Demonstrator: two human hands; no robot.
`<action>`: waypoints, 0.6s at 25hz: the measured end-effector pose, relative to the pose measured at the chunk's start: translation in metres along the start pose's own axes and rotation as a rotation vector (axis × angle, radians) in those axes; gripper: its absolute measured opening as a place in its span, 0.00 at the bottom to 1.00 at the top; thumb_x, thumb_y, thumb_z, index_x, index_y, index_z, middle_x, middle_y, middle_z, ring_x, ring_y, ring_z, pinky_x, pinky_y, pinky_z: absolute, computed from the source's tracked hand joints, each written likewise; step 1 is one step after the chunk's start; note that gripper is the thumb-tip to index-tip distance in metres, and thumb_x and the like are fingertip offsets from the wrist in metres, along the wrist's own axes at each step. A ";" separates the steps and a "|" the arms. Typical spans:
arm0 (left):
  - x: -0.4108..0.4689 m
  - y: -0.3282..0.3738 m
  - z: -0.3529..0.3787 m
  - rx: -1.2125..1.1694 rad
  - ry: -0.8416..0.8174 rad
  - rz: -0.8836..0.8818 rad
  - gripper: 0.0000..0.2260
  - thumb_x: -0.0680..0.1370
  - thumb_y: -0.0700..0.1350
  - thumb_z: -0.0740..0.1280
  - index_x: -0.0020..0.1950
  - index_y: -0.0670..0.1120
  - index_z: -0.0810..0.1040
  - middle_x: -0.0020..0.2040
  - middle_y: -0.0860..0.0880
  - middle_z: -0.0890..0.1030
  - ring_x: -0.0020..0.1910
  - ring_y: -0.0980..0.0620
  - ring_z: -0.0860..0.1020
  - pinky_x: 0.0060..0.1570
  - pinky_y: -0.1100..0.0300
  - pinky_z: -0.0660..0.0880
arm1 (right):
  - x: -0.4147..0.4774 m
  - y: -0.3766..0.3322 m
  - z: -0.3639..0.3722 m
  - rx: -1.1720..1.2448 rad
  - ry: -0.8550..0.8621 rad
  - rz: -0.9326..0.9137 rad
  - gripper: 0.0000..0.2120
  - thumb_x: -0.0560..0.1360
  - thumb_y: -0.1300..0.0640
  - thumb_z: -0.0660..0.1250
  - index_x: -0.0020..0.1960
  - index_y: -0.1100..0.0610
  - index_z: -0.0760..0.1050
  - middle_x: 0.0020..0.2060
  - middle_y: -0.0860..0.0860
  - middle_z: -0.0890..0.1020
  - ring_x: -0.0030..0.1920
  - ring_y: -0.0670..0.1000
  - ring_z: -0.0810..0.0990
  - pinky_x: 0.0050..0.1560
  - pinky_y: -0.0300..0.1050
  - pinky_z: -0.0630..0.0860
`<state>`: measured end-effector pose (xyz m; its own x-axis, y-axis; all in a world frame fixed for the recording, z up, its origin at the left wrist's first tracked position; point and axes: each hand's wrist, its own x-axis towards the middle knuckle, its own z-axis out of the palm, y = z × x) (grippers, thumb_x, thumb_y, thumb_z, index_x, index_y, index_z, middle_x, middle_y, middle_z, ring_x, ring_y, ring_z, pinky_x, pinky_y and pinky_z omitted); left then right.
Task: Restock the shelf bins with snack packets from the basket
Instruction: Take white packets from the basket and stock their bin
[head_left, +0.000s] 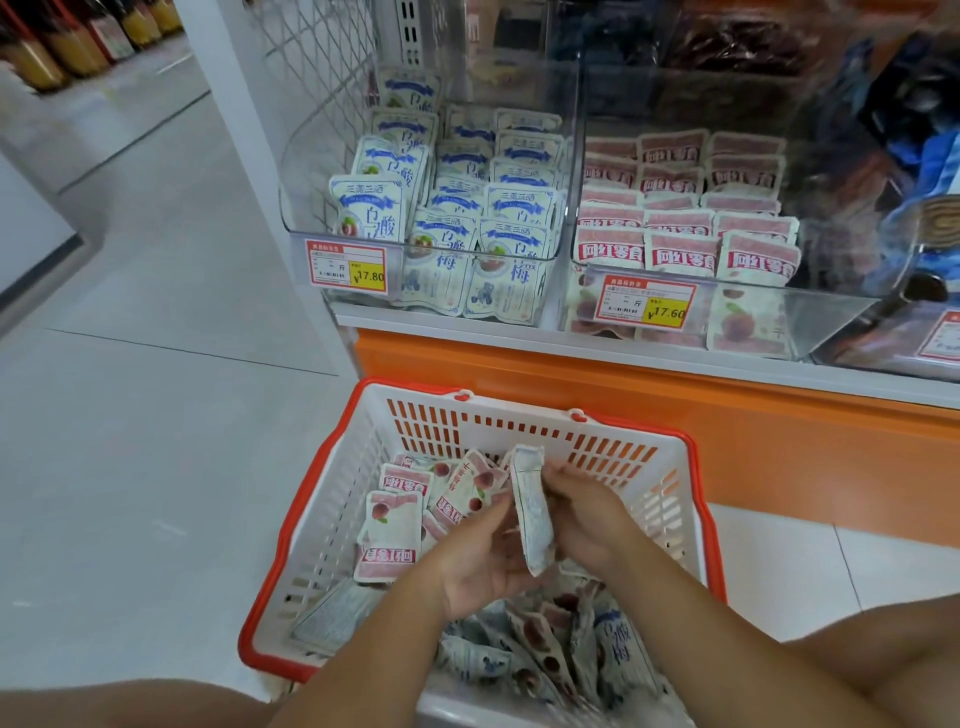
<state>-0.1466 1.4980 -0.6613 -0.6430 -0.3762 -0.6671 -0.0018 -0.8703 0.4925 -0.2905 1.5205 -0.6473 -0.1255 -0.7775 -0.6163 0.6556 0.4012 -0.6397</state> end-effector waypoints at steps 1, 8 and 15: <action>-0.003 0.001 0.000 0.012 0.002 0.000 0.26 0.73 0.59 0.68 0.62 0.42 0.78 0.53 0.40 0.81 0.51 0.45 0.79 0.49 0.54 0.80 | -0.002 0.001 0.003 -0.102 0.016 -0.013 0.13 0.82 0.62 0.57 0.59 0.64 0.78 0.46 0.61 0.84 0.44 0.59 0.85 0.45 0.51 0.79; 0.000 0.009 -0.010 0.157 0.258 0.163 0.12 0.75 0.44 0.72 0.57 0.44 0.82 0.51 0.46 0.85 0.51 0.49 0.82 0.47 0.60 0.78 | 0.002 -0.005 -0.005 -0.135 -0.007 0.041 0.29 0.81 0.37 0.51 0.62 0.59 0.76 0.55 0.59 0.83 0.57 0.60 0.82 0.60 0.60 0.76; 0.000 0.013 -0.014 0.081 0.242 0.210 0.12 0.76 0.42 0.71 0.59 0.42 0.80 0.51 0.44 0.85 0.52 0.45 0.83 0.55 0.53 0.79 | 0.008 0.001 -0.014 -0.246 -0.018 -0.064 0.15 0.80 0.56 0.64 0.60 0.66 0.76 0.54 0.60 0.83 0.55 0.61 0.82 0.60 0.62 0.76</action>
<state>-0.1363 1.4824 -0.6626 -0.4350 -0.6178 -0.6550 0.0444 -0.7413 0.6697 -0.3015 1.5214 -0.6596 -0.1460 -0.8128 -0.5640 0.4460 0.4548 -0.7709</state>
